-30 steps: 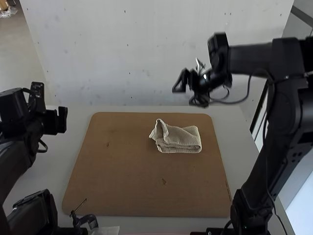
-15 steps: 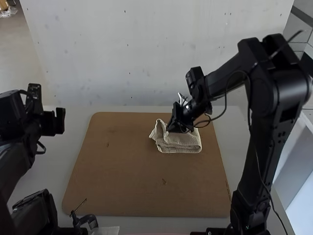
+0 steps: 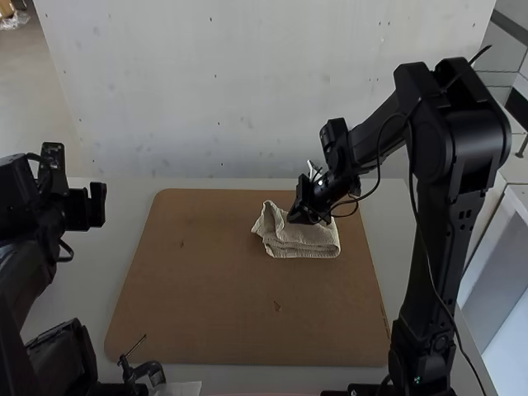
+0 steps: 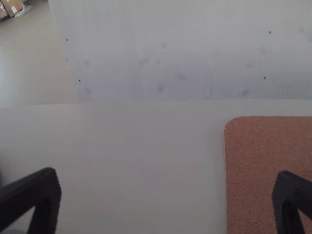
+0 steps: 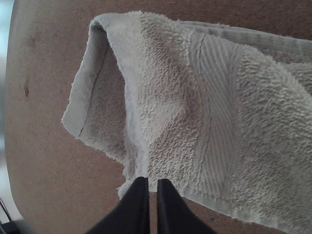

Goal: Fold the towel.

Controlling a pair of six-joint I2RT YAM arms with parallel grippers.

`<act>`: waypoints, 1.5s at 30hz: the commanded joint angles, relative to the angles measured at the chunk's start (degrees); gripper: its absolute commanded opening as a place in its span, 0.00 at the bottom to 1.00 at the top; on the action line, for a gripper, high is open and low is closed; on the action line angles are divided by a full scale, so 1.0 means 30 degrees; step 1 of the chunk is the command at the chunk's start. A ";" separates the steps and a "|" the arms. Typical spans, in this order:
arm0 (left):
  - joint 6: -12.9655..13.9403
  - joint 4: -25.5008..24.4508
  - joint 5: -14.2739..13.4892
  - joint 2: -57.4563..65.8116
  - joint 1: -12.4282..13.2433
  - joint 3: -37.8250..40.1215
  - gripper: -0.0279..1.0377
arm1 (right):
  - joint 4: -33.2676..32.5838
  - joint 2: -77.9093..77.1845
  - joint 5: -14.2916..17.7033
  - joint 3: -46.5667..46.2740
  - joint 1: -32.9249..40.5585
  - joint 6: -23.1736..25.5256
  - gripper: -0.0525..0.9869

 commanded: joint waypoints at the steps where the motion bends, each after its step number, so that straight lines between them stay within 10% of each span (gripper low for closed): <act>1: -0.0135 0.0126 0.0290 -0.0077 0.0080 -0.0080 0.94 | 0.0073 -0.0149 -0.0187 -0.0213 -0.0532 -0.0569 0.08; 45: -0.0135 0.0419 0.0554 0.0596 0.0197 -0.0343 0.94 | 0.1040 0.4627 -0.0158 0.2776 0.3130 0.0954 0.08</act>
